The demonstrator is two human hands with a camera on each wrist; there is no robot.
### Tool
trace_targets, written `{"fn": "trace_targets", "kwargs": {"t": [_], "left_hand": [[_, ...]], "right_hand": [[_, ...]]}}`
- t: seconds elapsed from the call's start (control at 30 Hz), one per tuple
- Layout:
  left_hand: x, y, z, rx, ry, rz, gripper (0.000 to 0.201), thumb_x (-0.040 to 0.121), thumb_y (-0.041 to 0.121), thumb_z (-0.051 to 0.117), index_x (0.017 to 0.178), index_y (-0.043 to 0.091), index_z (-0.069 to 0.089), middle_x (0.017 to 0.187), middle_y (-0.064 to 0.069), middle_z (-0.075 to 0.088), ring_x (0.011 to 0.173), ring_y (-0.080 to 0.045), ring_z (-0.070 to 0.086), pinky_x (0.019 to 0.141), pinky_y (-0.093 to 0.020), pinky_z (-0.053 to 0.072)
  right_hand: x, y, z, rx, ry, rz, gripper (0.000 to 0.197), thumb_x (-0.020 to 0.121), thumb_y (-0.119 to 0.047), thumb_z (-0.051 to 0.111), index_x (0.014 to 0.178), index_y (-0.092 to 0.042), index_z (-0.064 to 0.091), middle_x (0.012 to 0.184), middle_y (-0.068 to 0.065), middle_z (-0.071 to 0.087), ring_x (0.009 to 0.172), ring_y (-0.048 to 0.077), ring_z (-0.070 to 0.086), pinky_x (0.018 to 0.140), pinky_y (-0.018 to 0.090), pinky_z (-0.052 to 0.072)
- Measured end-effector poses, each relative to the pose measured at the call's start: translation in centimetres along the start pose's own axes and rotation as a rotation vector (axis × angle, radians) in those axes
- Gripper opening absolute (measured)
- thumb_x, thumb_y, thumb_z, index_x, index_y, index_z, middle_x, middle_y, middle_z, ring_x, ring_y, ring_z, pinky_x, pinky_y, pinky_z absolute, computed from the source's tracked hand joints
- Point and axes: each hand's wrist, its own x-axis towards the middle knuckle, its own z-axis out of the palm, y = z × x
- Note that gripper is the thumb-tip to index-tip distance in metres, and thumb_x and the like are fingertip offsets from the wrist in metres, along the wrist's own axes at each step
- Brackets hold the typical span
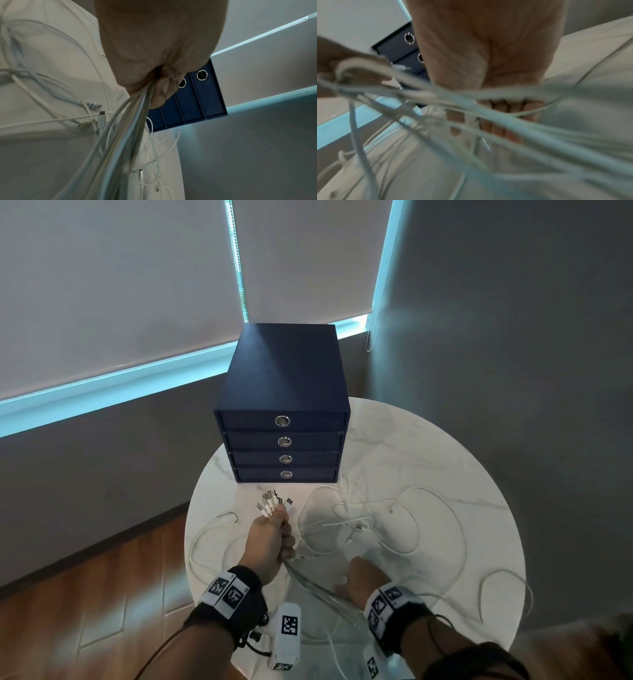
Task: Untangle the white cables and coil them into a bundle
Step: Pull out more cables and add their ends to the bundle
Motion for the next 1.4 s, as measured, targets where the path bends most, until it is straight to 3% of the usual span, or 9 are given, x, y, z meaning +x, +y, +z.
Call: {"fn": "trace_targets", "kwargs": {"t": [0.13,0.27,0.47,0.57,0.67,0.83,1.0,1.17,1.4], "left_hand": [[-0.2,0.5,-0.7,-0.013,0.006,0.018,0.035,0.106,0.030,0.046,0.073,0.018,0.043,0.054,0.006,0.031,0.041,-0.009,0.023,0.039,-0.019,0.020],[-0.2,0.8,-0.6,-0.039,-0.002,0.024,0.035,0.106,0.030,0.045,0.073,0.018,0.044,0.055,0.005,0.031,0.042,-0.008,0.023,0.040,-0.019,0.020],[-0.2,1.2,0.6,-0.035,-0.022,0.015,0.035,0.106,0.030,0.045,0.074,0.018,0.044,0.056,0.005,0.031,0.042,-0.009,0.023,0.039,-0.019,0.021],[-0.3,1.6,1.7,-0.039,-0.050,0.031,0.034,0.106,0.031,0.046,0.075,0.018,0.045,0.056,0.006,0.030,0.043,-0.009,0.023,0.041,-0.021,0.021],[-0.5,2.1,3.2,-0.066,-0.092,0.044,0.033,0.106,0.032,0.046,0.076,0.019,0.048,0.057,0.006,0.030,0.045,-0.009,0.023,0.043,-0.023,0.021],[-0.7,2.2,5.7,-0.087,-0.178,0.080,0.031,0.105,0.031,0.048,0.076,0.021,0.044,0.062,0.003,0.028,0.048,-0.009,0.025,0.046,-0.024,0.027],[-0.7,2.3,7.5,-0.076,-0.189,0.093,0.029,0.105,0.032,0.049,0.080,0.017,0.047,0.061,0.002,0.035,0.049,-0.012,0.030,0.047,-0.027,0.035],[-0.9,2.2,8.5,-0.092,-0.228,0.127,0.032,0.106,0.029,0.043,0.085,0.008,0.053,0.065,-0.004,0.045,0.055,-0.016,0.045,0.049,-0.027,0.044],[0.1,2.1,7.6,-0.041,-0.081,0.101,0.018,0.105,0.021,0.048,0.102,0.006,0.058,0.081,-0.008,0.056,0.061,-0.016,0.053,0.057,-0.031,0.042]], "right_hand": [[0.1,-1.3,-0.2,0.024,0.095,0.017,0.037,0.090,-0.033,0.063,0.115,-0.007,0.056,0.122,0.011,0.062,0.114,0.027,0.060,0.088,0.030,0.048],[0.3,-1.4,-5.0,0.186,0.254,-0.026,0.012,0.081,-0.018,0.066,0.087,-0.007,0.068,0.099,0.012,0.072,0.097,0.026,0.067,0.067,0.021,0.040],[0.7,0.0,-15.1,0.658,0.632,-0.032,0.009,0.075,-0.011,0.067,0.080,-0.014,0.060,0.074,0.009,0.072,0.072,0.026,0.069,0.073,0.033,0.056],[0.9,0.2,-19.7,0.868,0.819,-0.172,0.013,0.083,-0.010,0.058,0.081,-0.022,0.052,0.061,0.004,0.067,0.051,0.021,0.064,0.061,0.038,0.056],[-0.1,-1.1,-21.8,0.914,0.918,-0.328,0.009,0.092,-0.016,0.058,0.086,-0.021,0.054,0.061,-0.003,0.057,0.049,0.013,0.051,0.052,0.027,0.044],[-1.5,-4.3,-19.0,0.835,0.803,-0.511,0.008,0.092,-0.013,0.063,0.086,-0.017,0.060,0.050,-0.012,0.042,0.042,0.003,0.033,0.044,0.016,0.030],[-0.7,-5.3,-14.3,0.740,0.655,-0.517,0.009,0.094,-0.017,0.057,0.090,-0.024,0.060,0.064,-0.015,0.059,0.053,-0.004,0.052,0.055,0.013,0.037],[-1.3,-6.1,-12.0,0.803,0.514,-0.539,0.009,0.096,-0.021,0.054,0.089,-0.023,0.059,0.068,-0.002,0.068,0.057,0.013,0.063,0.052,0.033,0.052],[-1.1,-4.3,-10.7,0.800,0.316,-0.605,0.022,0.095,-0.013,0.057,0.112,-0.019,0.071,0.082,-0.004,0.074,0.070,0.002,0.066,0.069,0.020,0.052]]}}
